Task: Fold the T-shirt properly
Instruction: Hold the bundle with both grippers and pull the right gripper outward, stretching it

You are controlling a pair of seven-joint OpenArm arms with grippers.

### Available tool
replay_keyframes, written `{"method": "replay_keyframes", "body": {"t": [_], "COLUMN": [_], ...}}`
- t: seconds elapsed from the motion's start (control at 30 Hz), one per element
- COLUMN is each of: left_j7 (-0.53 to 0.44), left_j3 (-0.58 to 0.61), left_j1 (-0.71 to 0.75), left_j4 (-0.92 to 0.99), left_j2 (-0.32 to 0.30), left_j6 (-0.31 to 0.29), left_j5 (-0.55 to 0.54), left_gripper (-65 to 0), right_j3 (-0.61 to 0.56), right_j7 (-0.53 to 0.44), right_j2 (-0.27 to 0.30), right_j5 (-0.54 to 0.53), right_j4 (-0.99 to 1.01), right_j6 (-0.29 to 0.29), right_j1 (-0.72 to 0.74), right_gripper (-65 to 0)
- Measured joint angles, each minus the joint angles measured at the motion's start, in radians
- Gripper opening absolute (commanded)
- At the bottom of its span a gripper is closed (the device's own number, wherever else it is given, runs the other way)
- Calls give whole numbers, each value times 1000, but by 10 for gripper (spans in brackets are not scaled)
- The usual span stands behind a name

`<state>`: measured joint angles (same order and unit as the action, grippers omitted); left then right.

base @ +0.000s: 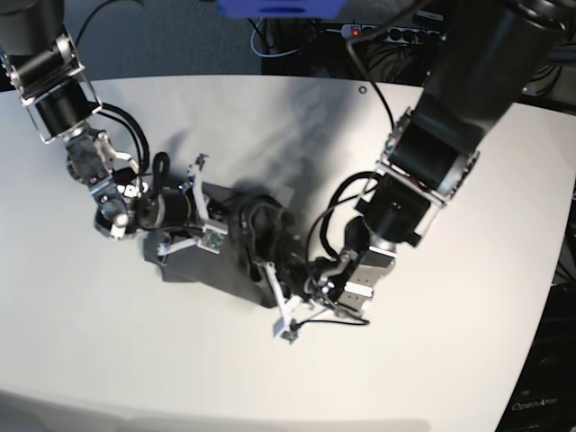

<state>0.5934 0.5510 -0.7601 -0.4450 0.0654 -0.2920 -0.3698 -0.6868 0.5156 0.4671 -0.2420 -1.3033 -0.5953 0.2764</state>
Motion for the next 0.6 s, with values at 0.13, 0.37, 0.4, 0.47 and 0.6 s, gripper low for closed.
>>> {"method": "replay_keyframes", "body": {"t": [0.13, 0.37, 0.4, 0.47, 0.6], "left_j7": [3, 1, 2, 2, 5], "left_j3": [2, 2, 2, 2, 2], "left_j1": [-5, -5, -5, -5, -5], "left_j4": [0, 0, 0, 0, 0], "left_j2": [-5, -6, -6, -7, -7], "left_j6": [0, 0, 0, 0, 0], "left_j5": [1, 0, 0, 0, 0], "left_gripper": [-631, -631, -631, -631, -631], "right_j3": [17, 31, 31, 31, 46], "right_j7": [66, 140, 155, 168, 163], "right_j2": [37, 36, 36, 37, 69], "right_j5": [21, 31, 32, 38, 28], "right_j4": [-58, -174, -182, -194, -214], "right_j6": [28, 28, 28, 28, 29], "right_j1": [-11, -18, -18, -19, -17], "right_gripper": [-650, -650, -650, -650, -650]}}
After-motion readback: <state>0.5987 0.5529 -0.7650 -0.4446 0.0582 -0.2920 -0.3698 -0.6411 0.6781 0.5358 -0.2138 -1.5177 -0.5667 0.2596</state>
